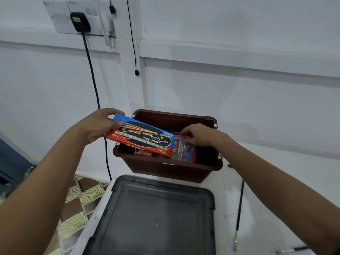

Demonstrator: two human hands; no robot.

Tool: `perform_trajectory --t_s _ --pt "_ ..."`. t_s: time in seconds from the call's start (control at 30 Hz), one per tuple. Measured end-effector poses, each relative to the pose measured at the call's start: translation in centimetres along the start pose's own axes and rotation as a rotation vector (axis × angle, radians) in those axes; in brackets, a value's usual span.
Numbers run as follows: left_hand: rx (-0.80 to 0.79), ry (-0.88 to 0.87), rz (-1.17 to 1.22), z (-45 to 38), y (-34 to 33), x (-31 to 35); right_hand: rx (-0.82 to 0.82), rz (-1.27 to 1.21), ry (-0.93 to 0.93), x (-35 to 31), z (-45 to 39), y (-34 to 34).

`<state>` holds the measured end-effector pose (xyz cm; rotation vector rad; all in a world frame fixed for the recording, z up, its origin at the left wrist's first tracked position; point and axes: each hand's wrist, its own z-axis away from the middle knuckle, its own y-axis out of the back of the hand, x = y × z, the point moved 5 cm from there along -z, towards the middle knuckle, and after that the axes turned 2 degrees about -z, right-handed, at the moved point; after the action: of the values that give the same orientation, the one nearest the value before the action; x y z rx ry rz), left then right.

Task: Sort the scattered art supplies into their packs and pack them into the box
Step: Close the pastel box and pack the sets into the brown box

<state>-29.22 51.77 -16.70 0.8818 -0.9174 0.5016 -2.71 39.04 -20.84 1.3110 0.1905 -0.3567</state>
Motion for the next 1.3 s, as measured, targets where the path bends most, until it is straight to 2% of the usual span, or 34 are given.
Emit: perform_trajectory --t_s 0.13,0.27,0.43,0.57,0.8,1.03,1.1,1.3 --pt "-0.022 -0.001 -0.004 0.3 -0.2 -0.4 0.023 -0.021 -0.003 -0.1 -0.9 -0.4" --pt "-0.039 -0.017 -0.058 0.6 -0.3 -0.1 -0.074 -0.074 -0.044 0.3 -1.6 -0.8" --pt "-0.067 0.009 -0.049 0.9 -0.3 -0.2 -0.098 -0.307 -0.085 0.8 -1.5 0.5" --pt "-0.081 0.024 -0.018 1.2 -0.4 -0.1 0.0 -0.459 -0.102 1.9 -1.1 2.7" --pt "-0.147 0.018 -0.034 1.0 -2.9 1.1 0.151 -0.51 -0.196 5.9 1.2 7.8" --pt "-0.266 0.122 -0.054 -0.6 -7.8 0.0 0.165 -0.622 -0.202 7.4 2.2 8.1" --pt "-0.268 0.136 -0.109 -0.9 -8.8 -0.4 0.146 -0.628 -0.189 7.2 2.1 7.6" --pt "-0.204 0.05 -0.551 -1.4 -10.0 -0.3 0.07 -0.61 -0.121 6.1 1.5 6.7"
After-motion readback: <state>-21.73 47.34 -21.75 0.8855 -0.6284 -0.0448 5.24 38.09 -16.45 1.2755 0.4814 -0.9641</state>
